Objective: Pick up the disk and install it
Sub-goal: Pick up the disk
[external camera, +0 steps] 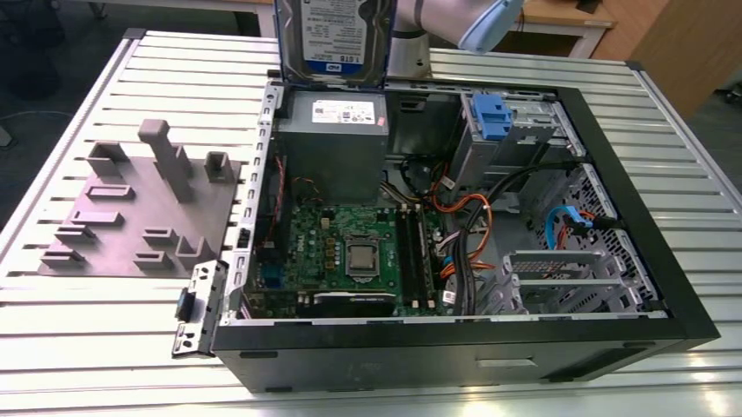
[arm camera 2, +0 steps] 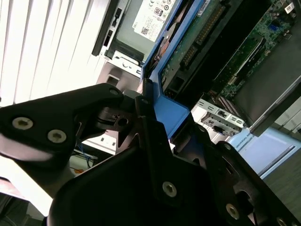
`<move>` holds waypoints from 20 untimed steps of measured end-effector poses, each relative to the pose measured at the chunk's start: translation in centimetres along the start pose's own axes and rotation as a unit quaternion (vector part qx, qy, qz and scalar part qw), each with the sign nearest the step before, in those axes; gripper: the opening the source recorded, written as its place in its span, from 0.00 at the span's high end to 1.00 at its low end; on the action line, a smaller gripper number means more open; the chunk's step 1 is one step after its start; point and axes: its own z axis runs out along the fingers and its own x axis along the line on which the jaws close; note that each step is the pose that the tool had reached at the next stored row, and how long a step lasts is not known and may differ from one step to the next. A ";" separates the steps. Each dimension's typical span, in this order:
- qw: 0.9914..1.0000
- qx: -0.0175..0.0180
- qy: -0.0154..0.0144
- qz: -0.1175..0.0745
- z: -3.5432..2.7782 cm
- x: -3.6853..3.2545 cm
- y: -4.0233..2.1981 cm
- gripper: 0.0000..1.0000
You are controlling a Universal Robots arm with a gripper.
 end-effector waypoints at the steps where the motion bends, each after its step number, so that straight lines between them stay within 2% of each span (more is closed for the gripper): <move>1: 1.000 0.000 0.000 0.000 0.00 0.07 0.00 0.64; 17: 1.000 0.000 0.000 0.000 -0.02 1.20 -0.06 0.64; 20: 1.000 0.000 0.001 0.000 0.01 1.19 -0.23 0.64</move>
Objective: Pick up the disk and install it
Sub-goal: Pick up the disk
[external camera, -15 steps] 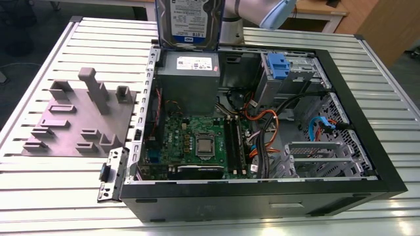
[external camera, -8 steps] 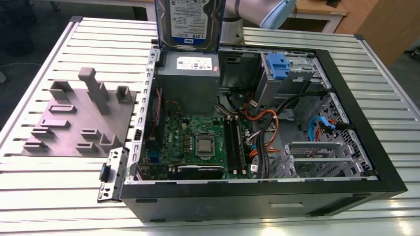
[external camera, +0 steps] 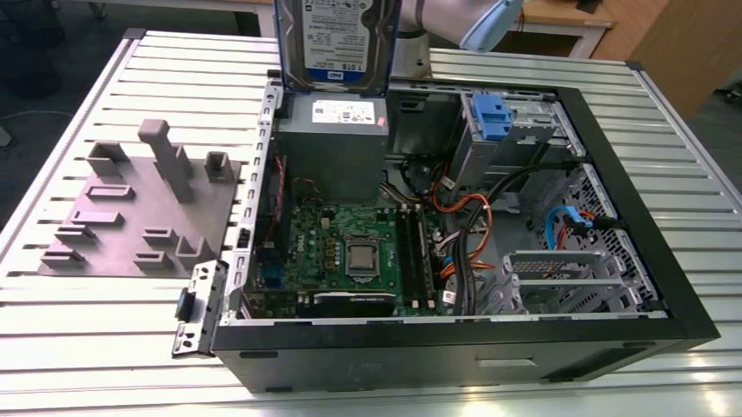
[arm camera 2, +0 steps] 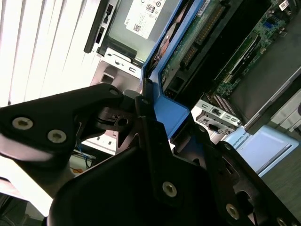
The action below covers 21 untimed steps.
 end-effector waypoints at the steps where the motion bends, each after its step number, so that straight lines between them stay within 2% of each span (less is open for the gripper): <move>1: 1.000 0.000 0.000 0.000 0.00 0.00 0.00 0.64; 8: 1.000 0.000 0.000 0.000 0.00 0.01 -0.01 0.64; 13: 1.000 0.000 0.000 0.000 0.02 0.41 -0.05 0.64; 18: 1.000 0.000 0.000 0.000 0.06 0.46 -0.64 0.64; 21: 1.000 0.000 0.000 0.000 0.06 0.81 -0.78 0.64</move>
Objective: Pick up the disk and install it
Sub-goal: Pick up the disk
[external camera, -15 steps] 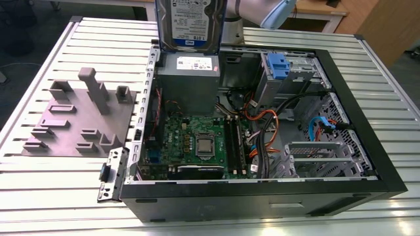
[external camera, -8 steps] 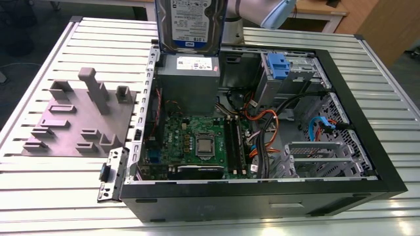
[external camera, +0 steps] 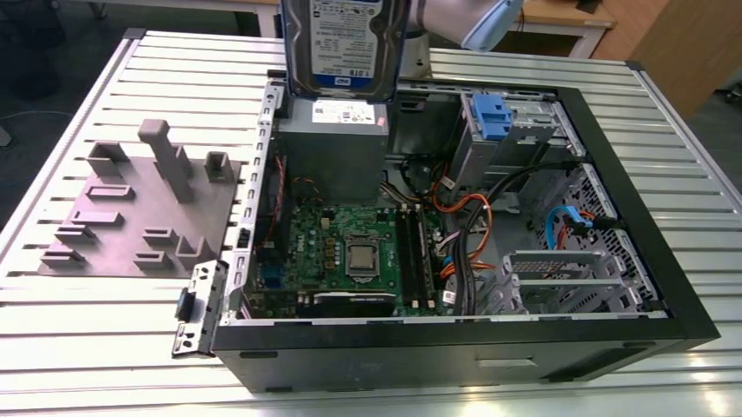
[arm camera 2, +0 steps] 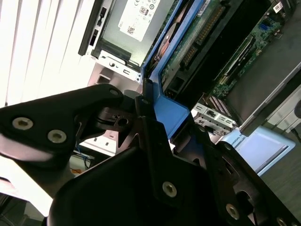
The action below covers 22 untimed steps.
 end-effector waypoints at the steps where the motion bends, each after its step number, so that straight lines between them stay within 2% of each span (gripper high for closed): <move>1: 1.000 0.000 0.000 0.000 0.00 0.15 -0.03 0.64; 9: 1.000 0.000 0.003 0.000 0.04 1.05 -0.41 0.64; 16: 1.000 0.000 0.004 0.000 0.11 1.19 -1.81 0.64; 22: 1.000 0.000 0.004 0.001 0.11 1.23 -2.00 0.64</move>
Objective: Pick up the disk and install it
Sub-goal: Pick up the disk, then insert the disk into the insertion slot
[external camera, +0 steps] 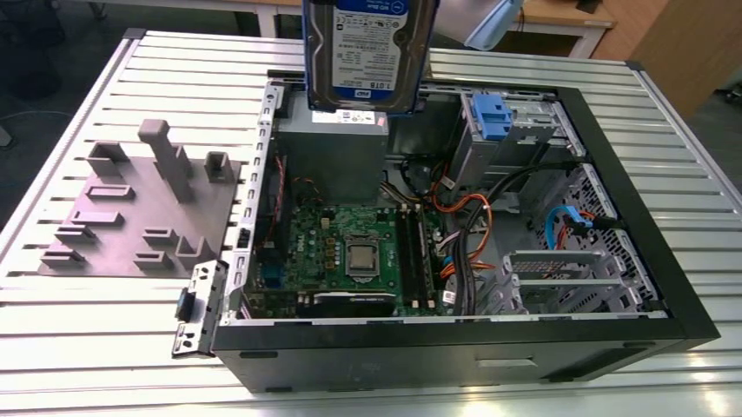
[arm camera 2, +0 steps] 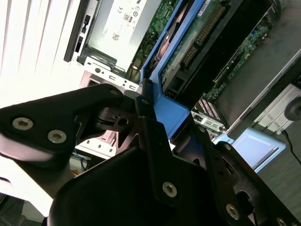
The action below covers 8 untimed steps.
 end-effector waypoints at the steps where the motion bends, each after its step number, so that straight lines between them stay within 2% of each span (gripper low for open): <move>1: 1.000 0.000 0.000 0.000 0.00 0.00 0.00 0.64; 8: 1.000 0.000 0.000 0.000 -0.01 0.19 -0.38 0.64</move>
